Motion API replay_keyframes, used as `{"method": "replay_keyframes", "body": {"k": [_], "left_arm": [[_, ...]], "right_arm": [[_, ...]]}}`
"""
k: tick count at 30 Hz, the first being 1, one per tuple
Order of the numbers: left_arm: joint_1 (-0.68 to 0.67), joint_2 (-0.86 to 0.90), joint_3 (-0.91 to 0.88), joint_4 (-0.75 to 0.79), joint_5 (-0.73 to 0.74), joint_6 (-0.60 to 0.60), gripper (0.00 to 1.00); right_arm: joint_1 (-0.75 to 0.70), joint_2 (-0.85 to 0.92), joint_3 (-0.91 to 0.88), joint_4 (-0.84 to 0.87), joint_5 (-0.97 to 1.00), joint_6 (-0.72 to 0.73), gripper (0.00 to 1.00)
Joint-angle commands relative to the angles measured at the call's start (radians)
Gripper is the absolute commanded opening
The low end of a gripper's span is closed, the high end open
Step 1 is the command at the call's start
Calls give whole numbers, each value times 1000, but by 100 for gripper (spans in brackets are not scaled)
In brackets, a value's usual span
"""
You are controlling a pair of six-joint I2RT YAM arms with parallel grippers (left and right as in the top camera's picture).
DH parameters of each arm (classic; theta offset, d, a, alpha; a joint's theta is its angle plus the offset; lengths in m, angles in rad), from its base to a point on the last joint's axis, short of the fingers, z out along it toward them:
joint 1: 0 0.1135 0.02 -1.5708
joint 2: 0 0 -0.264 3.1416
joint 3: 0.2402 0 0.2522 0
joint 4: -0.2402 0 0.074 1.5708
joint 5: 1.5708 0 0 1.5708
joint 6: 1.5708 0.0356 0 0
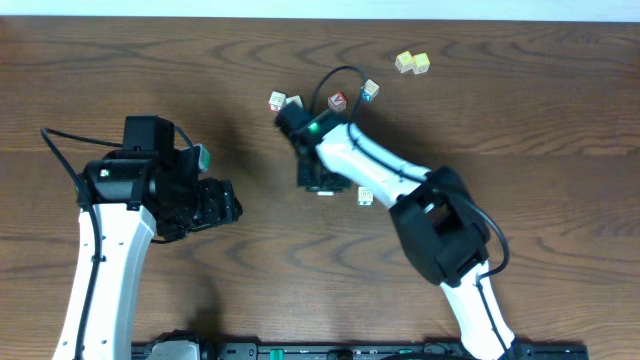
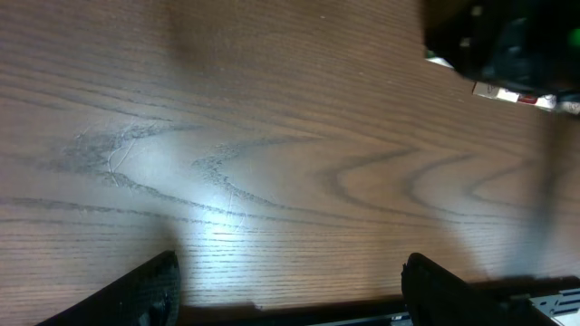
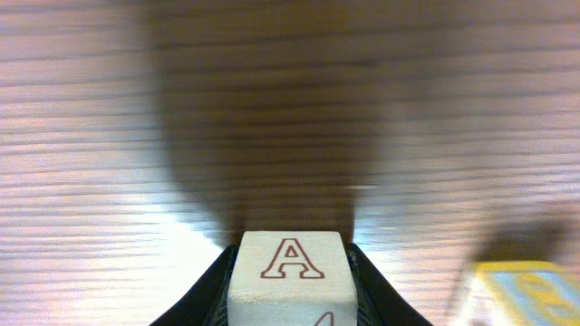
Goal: Lift 4 blocks
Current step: 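Open the right gripper and retract it to the right side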
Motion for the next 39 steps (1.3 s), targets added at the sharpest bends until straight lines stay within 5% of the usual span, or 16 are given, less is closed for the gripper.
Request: {"method": "replay_keyframes", "body": {"k": [1, 9, 31, 39], "left_arm": [[5, 2, 18, -5, -9, -2, 79], [5, 2, 18, -5, -9, -2, 79], [5, 2, 18, -5, -9, -2, 79], [5, 2, 18, -5, -9, -2, 79]], "right_arm": [[-80, -25, 5, -68, -108, -79, 25], [-124, -25, 3, -175, -110, -143, 28], [-31, -25, 2, -130, -80, -117, 34], [-31, -26, 3, -136, -82, -120, 47]]}}
